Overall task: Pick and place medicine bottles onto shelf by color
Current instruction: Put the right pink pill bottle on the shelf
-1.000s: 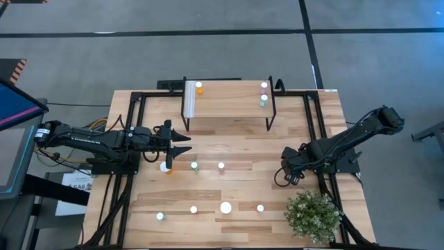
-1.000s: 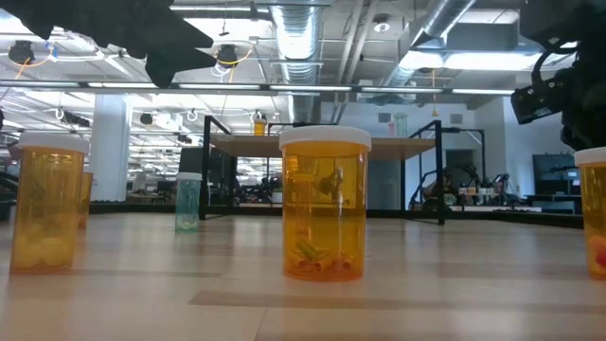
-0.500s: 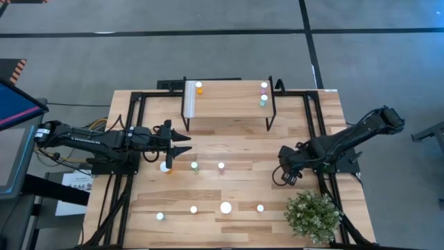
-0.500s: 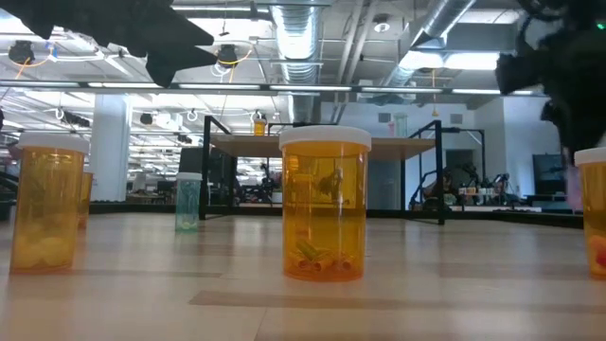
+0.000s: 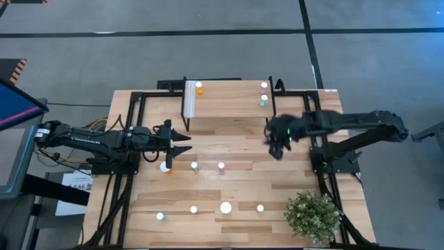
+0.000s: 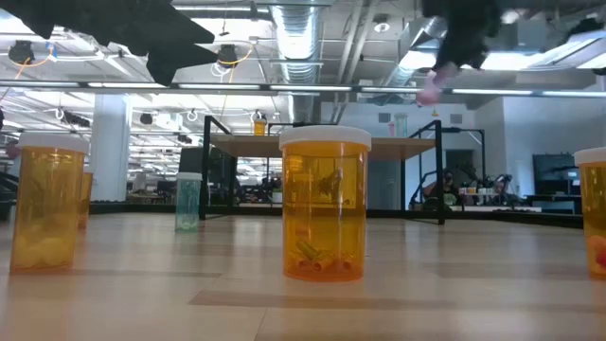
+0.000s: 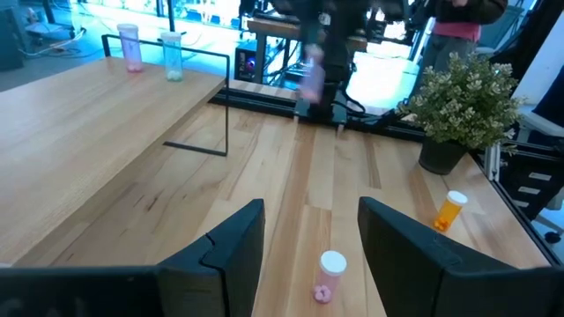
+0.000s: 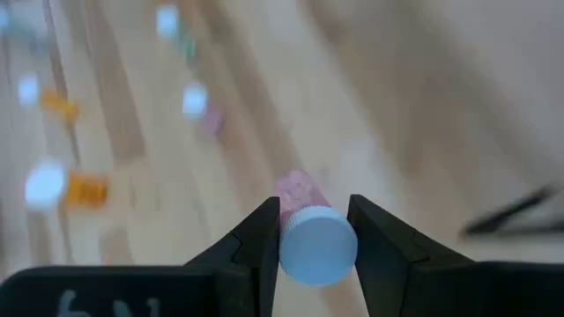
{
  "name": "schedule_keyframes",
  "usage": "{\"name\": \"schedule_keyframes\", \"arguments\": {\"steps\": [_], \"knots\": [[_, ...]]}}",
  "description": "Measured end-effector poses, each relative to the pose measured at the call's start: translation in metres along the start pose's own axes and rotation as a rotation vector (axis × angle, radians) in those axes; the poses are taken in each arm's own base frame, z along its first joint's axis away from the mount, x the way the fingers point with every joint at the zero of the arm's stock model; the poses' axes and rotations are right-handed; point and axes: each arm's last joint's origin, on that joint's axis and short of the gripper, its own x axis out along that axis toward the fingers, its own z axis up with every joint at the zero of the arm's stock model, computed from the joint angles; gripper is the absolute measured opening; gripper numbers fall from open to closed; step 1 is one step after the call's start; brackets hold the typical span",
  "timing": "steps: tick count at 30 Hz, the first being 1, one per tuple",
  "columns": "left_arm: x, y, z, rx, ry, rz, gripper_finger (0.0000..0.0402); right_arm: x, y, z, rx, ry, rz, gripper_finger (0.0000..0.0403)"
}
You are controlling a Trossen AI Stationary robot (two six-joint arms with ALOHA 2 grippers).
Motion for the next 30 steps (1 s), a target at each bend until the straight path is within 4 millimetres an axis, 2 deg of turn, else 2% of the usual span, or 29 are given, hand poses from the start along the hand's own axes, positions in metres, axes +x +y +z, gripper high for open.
{"name": "schedule_keyframes", "arguments": {"steps": [7, 16, 22, 30], "knots": [[0.0, 0.0, 0.0, 0.001, 0.0, 0.002, 0.0171, -0.014, -0.035, 0.059, -0.032, -0.141, -0.055, 0.0141], [0.0, 0.0, 0.0, 0.001, 0.001, 0.003, 0.0171, 0.002, -0.081, 0.128, -0.083, -0.067, -0.128, 0.0142], [0.0, 0.0, 0.0, 0.011, 0.002, 0.003, 0.0171, 0.021, -0.114, 0.153, -0.082, 0.098, -0.18, 0.0146], [0.0, 0.0, 0.0, 0.02, 0.002, 0.003, 0.0171, 0.047, -0.149, 0.166, -0.051, 0.233, -0.204, 0.0142]]}}
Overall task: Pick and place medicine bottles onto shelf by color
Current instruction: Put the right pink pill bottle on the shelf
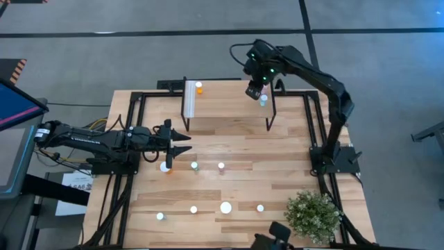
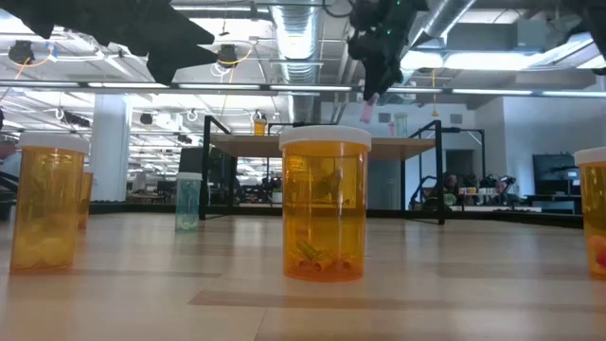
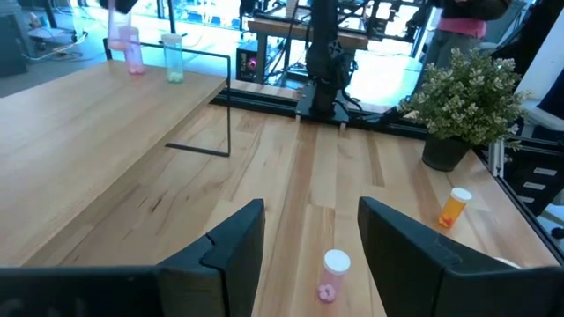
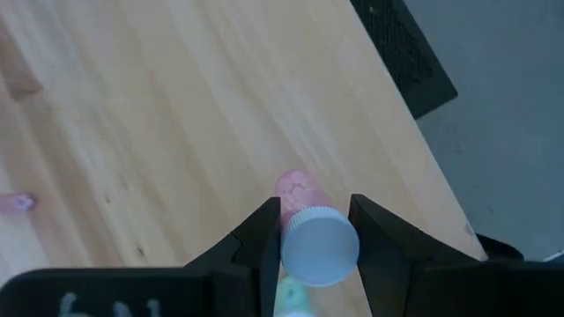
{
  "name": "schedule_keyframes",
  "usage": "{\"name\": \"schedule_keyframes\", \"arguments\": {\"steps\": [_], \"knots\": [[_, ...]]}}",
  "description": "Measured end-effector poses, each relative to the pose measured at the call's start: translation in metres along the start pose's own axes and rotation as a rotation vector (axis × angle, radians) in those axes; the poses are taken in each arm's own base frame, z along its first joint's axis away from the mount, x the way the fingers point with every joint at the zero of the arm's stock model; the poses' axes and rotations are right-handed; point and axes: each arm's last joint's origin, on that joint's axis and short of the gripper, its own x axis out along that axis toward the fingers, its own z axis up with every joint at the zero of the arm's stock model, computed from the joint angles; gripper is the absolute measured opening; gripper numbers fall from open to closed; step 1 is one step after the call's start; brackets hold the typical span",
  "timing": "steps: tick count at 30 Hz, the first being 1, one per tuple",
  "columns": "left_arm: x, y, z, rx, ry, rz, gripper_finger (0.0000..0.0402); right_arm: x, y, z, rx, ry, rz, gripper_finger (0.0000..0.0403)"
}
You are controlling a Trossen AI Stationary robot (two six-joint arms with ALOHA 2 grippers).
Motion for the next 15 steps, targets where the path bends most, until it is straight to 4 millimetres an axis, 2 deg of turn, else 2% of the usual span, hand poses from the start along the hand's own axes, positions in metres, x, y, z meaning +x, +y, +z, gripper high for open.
{"name": "schedule_keyframes", "arguments": {"steps": [9, 15], "knots": [[0.0, 0.0, 0.0, 0.0, 0.001, 0.0, 0.0171, 0.033, -0.013, 0.002, 0.01, 0.085, 0.003, 0.0147], [0.0, 0.0, 0.0, 0.001, 0.002, 0.0, 0.0171, 0.035, -0.015, 0.002, 0.006, 0.086, 0.001, 0.0146]]}}
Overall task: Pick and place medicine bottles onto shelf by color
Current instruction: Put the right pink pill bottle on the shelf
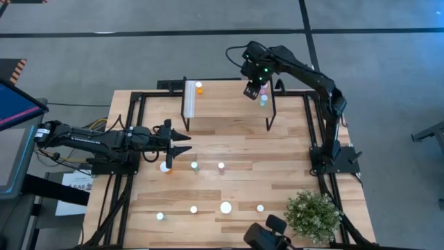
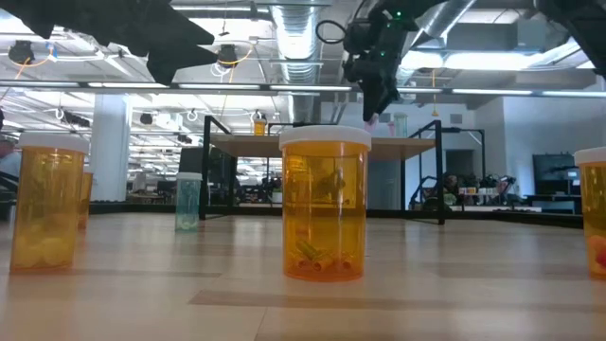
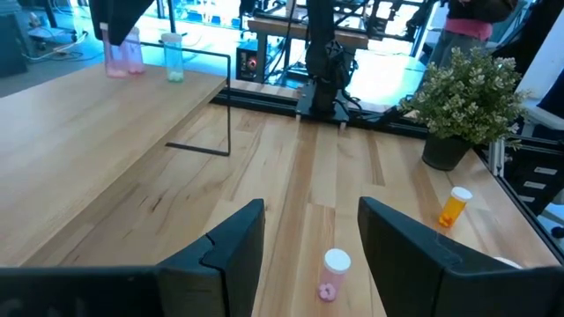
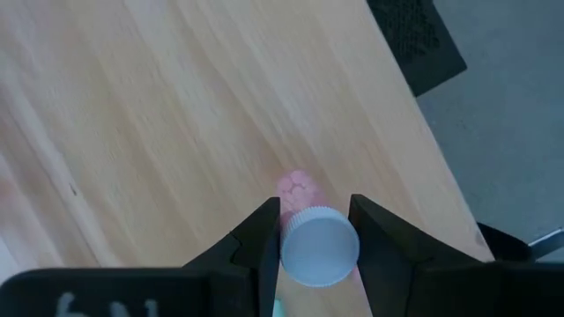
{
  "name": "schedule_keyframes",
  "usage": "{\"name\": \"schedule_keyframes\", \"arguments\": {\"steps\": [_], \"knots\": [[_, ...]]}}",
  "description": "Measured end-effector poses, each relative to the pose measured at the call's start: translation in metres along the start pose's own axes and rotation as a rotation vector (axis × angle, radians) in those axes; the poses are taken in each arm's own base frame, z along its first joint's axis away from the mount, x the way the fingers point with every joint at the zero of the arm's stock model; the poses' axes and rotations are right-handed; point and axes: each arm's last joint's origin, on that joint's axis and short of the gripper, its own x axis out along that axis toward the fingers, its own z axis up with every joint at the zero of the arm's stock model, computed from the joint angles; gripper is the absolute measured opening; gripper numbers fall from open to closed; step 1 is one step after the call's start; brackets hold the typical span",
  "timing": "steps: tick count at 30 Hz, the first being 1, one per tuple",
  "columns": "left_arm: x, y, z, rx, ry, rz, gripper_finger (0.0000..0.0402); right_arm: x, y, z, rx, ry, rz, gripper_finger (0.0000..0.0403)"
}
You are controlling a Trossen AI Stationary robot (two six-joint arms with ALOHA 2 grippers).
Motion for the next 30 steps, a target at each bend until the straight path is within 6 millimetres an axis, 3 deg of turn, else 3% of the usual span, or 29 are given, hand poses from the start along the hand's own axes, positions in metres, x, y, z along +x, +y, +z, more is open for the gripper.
{"name": "schedule_keyframes", "arguments": {"steps": [30], "knots": [[0.0, -0.0001, 0.0002, -0.001, -0.002, -0.001, 0.0171, 0.0064, 0.0009, -0.0006, 0.015, 0.002, -0.001, 0.0165]]}}
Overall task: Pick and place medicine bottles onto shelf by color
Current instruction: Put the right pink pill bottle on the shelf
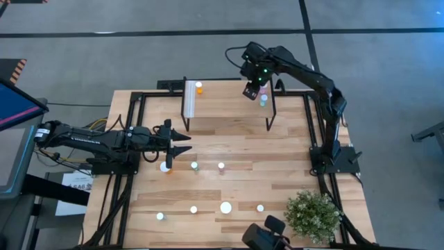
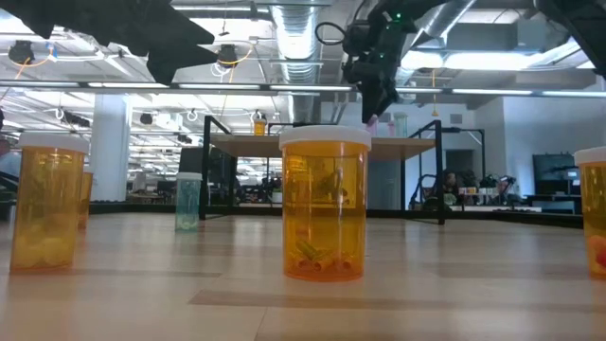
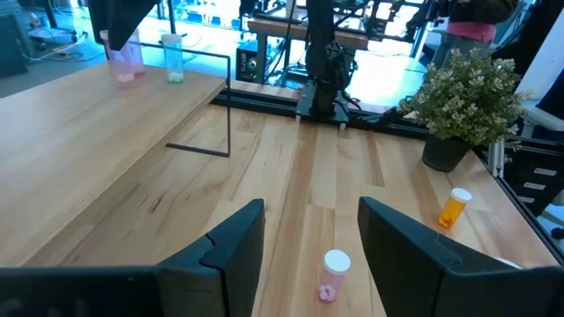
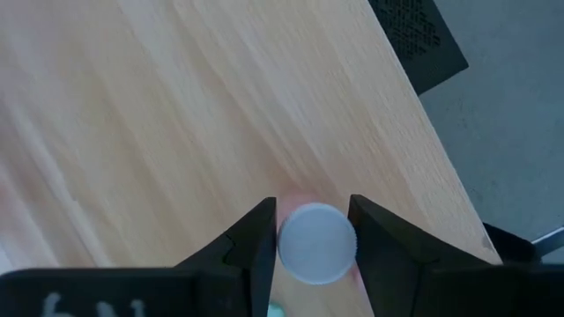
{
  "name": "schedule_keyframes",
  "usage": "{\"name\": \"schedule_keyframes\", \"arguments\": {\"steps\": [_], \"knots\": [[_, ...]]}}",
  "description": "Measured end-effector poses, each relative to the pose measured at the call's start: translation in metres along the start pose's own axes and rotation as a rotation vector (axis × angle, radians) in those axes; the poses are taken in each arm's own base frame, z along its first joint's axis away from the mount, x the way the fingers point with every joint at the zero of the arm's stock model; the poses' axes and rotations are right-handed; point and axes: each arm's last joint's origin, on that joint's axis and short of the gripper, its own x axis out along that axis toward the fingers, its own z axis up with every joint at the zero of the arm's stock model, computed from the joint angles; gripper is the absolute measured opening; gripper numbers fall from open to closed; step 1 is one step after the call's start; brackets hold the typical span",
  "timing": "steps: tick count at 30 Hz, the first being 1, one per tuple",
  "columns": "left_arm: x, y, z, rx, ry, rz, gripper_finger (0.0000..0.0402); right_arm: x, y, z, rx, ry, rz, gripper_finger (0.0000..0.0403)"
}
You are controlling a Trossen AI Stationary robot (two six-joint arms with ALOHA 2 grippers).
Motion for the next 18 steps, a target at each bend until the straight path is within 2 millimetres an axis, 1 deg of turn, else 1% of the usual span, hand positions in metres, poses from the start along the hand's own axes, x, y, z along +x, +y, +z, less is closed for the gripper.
{"name": "schedule_keyframes", "arguments": {"steps": [5, 12, 18], "knots": [[0.0, 0.0, 0.0, 0.0, 0.0, 0.0, 0.0171, 0.0076, 0.0002, -0.0032, 0.001, 0.025, 0.004, 0.0165], [-0.0001, 0.0, 0.0001, 0.0, -0.001, 0.0, 0.0171, 0.0074, -0.0003, -0.0017, 0.004, 0.008, 0.001, 0.0169], [0.0, 0.0, 0.0001, 0.0, 0.0, 0.0, 0.0171, 0.0074, -0.0004, -0.0009, 0.003, 0.0, 0.0, 0.0198]]}}
